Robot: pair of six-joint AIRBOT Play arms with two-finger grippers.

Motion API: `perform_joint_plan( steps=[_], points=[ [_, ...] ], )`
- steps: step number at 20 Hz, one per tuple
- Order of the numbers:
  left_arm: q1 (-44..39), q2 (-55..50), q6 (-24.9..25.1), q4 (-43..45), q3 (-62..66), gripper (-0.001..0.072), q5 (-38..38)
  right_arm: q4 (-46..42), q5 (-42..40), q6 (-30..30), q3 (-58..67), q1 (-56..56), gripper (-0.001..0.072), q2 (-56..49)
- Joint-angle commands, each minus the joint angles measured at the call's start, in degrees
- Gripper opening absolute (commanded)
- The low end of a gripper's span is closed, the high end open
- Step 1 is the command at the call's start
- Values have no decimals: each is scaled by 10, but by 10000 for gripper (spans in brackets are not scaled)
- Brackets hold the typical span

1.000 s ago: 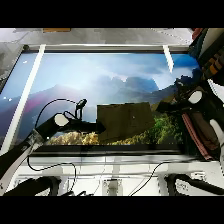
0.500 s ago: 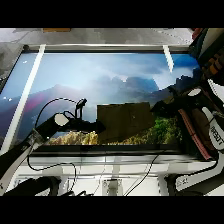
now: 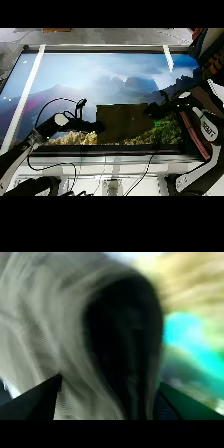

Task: Fold the clothes and pants, and hang the long-sleeved shirts on hangers.

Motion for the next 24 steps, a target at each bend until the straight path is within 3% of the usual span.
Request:
perform_joint_plan(
  steps=[1, 2, 5, 9, 12, 17, 21, 24],
  points=[
    [0, 0, 0, 0, 0, 701, 1, 31, 18, -74, 0, 54, 620, -11],
    [0, 0, 0, 0, 0, 701, 1, 41, 6, -92, 0, 70, 571, -10],
    [0, 0, 9, 0, 0, 701, 2, 45, -26, -107, 18, 115, 45, -10],
    [20, 9, 43, 1, 14, 700, 2, 43, -13, -92, 88, 129, 47, 13],
    [61, 52, 78, 1, 57, 701, 1, -7, -21, -26, 164, 108, 47, 61],
    [120, 162, 86, 4, 92, 700, 1, -118, -27, 113, 299, 11, 47, 142],
    [133, 220, 86, 43, 92, 700, 3, -185, -22, 265, 385, -116, 47, 194],
    [133, 230, 86, 48, 92, 700, 4, -269, 68, 388, 393, -212, 47, 220]
  ],
)
